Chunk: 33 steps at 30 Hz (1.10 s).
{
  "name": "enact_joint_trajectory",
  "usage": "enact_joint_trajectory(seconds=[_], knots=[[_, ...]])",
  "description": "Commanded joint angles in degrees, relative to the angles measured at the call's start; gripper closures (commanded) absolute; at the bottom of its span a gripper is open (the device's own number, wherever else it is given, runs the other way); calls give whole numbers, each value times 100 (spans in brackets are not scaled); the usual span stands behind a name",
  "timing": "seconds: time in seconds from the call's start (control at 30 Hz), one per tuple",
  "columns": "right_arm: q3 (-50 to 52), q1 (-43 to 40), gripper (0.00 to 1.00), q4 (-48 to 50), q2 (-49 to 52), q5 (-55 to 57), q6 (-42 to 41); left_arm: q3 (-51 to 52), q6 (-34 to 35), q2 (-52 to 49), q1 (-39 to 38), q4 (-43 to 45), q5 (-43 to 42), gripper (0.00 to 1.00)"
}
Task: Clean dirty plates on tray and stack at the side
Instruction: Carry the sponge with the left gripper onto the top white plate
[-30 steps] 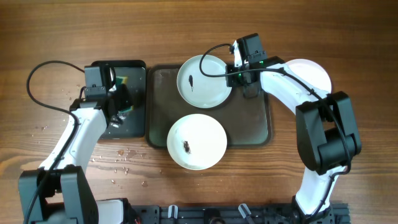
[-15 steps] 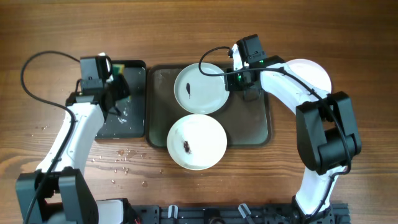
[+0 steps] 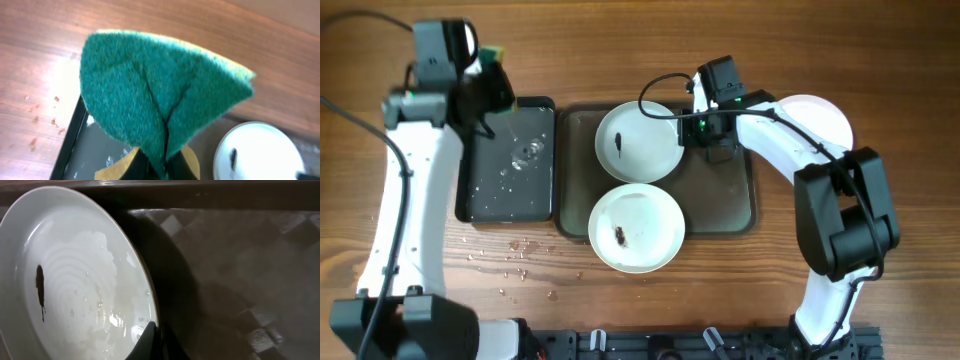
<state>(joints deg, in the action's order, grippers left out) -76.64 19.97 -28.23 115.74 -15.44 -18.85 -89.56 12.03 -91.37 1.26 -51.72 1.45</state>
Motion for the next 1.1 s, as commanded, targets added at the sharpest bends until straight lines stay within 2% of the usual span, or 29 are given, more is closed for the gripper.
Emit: enact_joint_trajectory(seconds=[0.0, 0.17, 0.5, 0.73, 1.07], knots=[[-142, 136, 96, 33, 72, -140, -87, -767, -116, -610, -262, -597, -153, 96], [-140, 280, 96, 63, 72, -136, -85, -758, -114, -1082, -732, -643, -857, 96], [-136, 369, 96, 131, 74, -72, -87, -704, 348, -1996, -1709, -645, -892, 96], [-70, 369, 96, 160, 74, 90, -533, -610, 675, -2323, -1917, -680, -894, 96], [-48, 369, 96, 214, 107, 299, -533, -59, 820, -2334, -1989, -385, -894, 96]])
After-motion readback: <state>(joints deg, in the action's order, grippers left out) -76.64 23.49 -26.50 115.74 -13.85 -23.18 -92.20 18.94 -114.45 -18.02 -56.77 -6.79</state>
